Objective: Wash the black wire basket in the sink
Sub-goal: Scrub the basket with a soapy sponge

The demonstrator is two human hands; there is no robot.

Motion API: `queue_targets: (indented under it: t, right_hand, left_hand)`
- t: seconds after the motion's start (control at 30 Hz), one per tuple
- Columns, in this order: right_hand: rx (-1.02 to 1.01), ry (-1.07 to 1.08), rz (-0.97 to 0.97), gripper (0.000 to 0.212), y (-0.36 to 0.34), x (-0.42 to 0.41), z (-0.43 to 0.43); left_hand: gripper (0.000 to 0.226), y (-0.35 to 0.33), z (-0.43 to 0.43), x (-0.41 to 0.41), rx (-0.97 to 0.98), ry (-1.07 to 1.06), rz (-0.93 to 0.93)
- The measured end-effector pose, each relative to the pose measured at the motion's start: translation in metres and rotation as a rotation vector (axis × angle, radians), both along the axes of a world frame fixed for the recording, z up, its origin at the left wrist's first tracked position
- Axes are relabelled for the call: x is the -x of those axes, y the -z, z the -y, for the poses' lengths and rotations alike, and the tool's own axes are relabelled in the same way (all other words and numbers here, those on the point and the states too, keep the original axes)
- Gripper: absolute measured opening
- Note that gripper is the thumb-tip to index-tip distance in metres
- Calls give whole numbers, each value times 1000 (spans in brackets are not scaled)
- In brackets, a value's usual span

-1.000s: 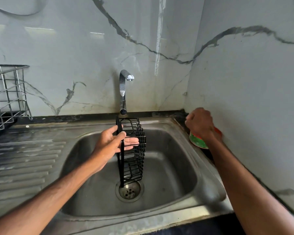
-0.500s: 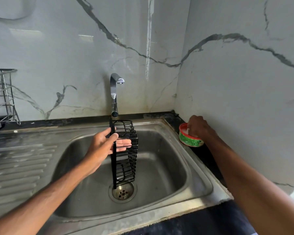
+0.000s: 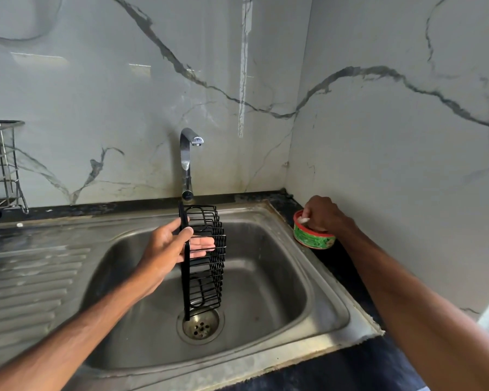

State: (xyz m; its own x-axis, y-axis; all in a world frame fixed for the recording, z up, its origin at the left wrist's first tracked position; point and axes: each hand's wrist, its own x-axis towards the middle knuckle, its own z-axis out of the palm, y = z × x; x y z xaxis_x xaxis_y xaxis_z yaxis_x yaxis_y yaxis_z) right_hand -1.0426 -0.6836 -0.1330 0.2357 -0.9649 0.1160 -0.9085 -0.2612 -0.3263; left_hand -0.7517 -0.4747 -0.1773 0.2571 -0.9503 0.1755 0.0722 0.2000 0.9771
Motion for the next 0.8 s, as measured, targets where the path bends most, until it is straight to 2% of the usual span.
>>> queue_targets:
  t: [0.1,0.17,0.33,0.6,0.8]
  right_hand:
    - [44,27,133,14,-14,2,-15]
    - [50,26,190,24,-20,5,-14]
    - [11,20,182,37,-30,5,-12]
    - [71,41,365,20,-40,3,-17]
    - [148,8,370,15,-46,-2,-20]
  left_hand:
    - [16,0,0,-1,-6,5,12]
    - [14,0,0,-2,-10,14,20]
    - [15,0,0,-1,-8,7,8]
    - [17,3,1,-5,-15,17,29]
    - [17,3,1,-5,-9,11,25]
